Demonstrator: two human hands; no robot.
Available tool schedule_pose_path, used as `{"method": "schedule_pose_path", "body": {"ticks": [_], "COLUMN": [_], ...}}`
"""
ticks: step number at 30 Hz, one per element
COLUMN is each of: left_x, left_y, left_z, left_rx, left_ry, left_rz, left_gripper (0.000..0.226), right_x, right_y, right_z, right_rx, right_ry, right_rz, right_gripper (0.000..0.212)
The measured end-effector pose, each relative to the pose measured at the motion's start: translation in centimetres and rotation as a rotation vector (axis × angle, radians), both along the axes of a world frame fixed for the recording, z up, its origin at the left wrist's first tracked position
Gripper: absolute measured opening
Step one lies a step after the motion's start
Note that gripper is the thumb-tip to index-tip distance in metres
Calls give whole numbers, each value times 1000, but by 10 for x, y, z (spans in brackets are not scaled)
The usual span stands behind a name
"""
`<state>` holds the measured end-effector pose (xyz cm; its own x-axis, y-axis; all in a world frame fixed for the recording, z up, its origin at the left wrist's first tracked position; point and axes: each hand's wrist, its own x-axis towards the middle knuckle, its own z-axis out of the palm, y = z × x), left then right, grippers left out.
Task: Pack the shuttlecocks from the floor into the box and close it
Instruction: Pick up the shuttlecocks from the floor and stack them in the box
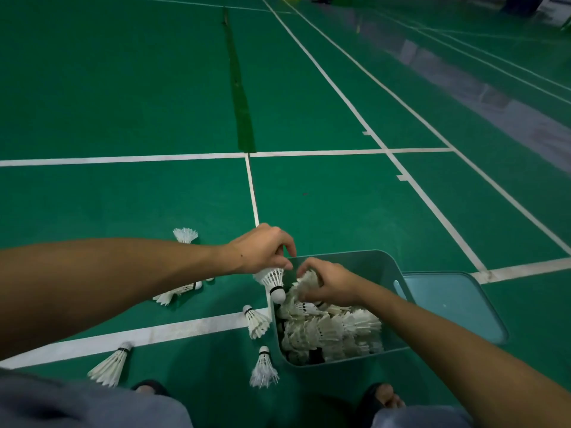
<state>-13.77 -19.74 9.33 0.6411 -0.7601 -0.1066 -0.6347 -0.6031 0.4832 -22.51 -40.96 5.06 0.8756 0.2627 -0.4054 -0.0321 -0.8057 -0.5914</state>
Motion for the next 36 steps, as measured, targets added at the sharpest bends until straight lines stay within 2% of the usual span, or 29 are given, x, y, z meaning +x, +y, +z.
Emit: {"method": "schedule_pose_path", "body": {"ticks": [3,5,9,12,15,20,25,32,36], "left_x": [5,7,6,3,-2,-8,-12,-18,-22], "left_y": [2,0,-12,-15,-15,-12,-12,-14,-17], "left_z": [0,0,1,-2,-3,-8,-5,-9,-14], "left_rx": [11,18,37,54,89,111,103,109,135], "left_ry": [36,39,23,37,10,-13,-15,-5,12], "left_rz": [35,41,25,5,-14,8,15,-62,-103], "left_gripper": [28,30,33,30,25,27,23,14,14], "right_x": [-2,-7,-16,-23,-32,-45,-55,-60,-47], "right_y": [-9,-6,13,25,28,31,36,31,21], "right_z": [-13,-23,-28,-33,-44,-61,-72,-84,-61], "right_rx": [-149,-186,-398,-369,-374,-280,-287,-157,-152], "right_ry": [86,104,-5,132,189,365,311,383,459], "right_rz": [-51,-32,82,71,-12,-109,-127,-141,-43], "right_gripper": [34,39,39,40,27,26,31,31,31]}}
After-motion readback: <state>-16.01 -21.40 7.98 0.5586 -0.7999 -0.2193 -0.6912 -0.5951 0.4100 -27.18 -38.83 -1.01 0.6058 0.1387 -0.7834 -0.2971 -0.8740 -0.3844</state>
